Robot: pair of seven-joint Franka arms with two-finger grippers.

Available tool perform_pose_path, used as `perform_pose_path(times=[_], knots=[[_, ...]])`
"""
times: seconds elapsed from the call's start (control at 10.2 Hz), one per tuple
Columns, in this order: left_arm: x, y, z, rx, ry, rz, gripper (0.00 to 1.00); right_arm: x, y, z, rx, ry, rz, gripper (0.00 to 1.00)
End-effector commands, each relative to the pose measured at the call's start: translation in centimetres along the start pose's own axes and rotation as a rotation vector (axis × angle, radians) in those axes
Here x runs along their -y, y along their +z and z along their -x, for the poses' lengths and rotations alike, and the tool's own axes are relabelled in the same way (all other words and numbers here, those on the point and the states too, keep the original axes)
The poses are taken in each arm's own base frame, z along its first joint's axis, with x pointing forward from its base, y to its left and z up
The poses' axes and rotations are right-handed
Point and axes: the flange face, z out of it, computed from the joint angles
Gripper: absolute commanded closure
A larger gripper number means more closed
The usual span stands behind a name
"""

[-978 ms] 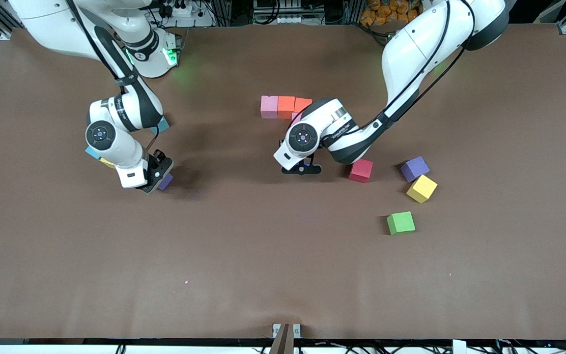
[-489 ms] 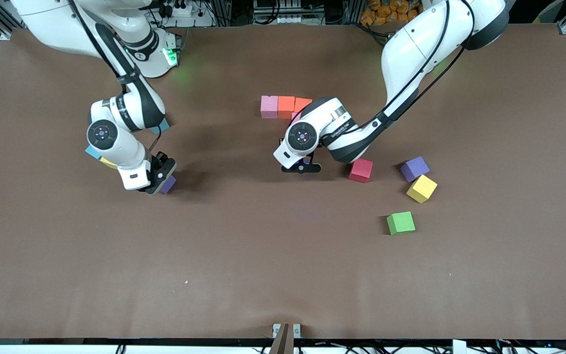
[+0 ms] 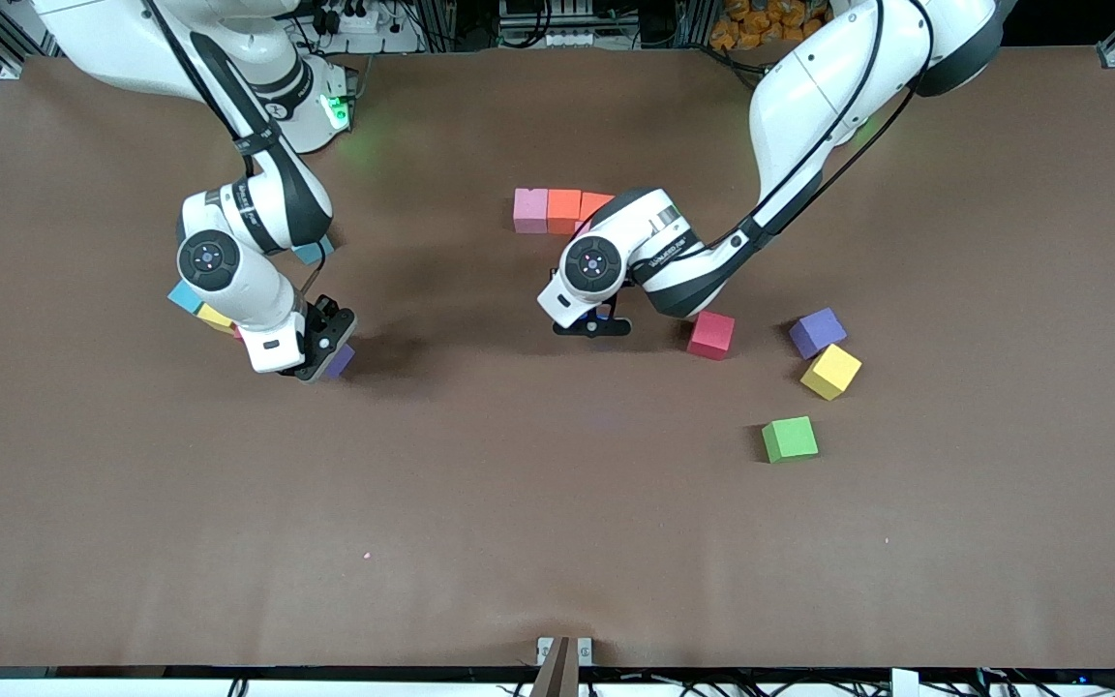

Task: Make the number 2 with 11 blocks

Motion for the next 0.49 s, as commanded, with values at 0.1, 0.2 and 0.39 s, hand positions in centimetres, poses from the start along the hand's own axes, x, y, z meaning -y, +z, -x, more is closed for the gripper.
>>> perform_pose_path(times=[0.1, 0.2, 0.39], knots=[[-0.17, 2.55, 1.31, 0.015, 0.01, -0.048, 0.69, 0.13, -0.77, -0.11, -0.008, 0.017, -0.004, 0.59], [-0.15, 2.61, 1.35, 0.016, 0.01, -0.049, 0.69, 0.04, -0.85, -0.19, -0.008, 0.016, -0.004, 0.59], [0.03, 2.75, 1.29, 0.018, 0.01, -0.053, 0.69, 0.14, -0.94, -0.31, -0.009, 0.012, -0.003, 0.59]])
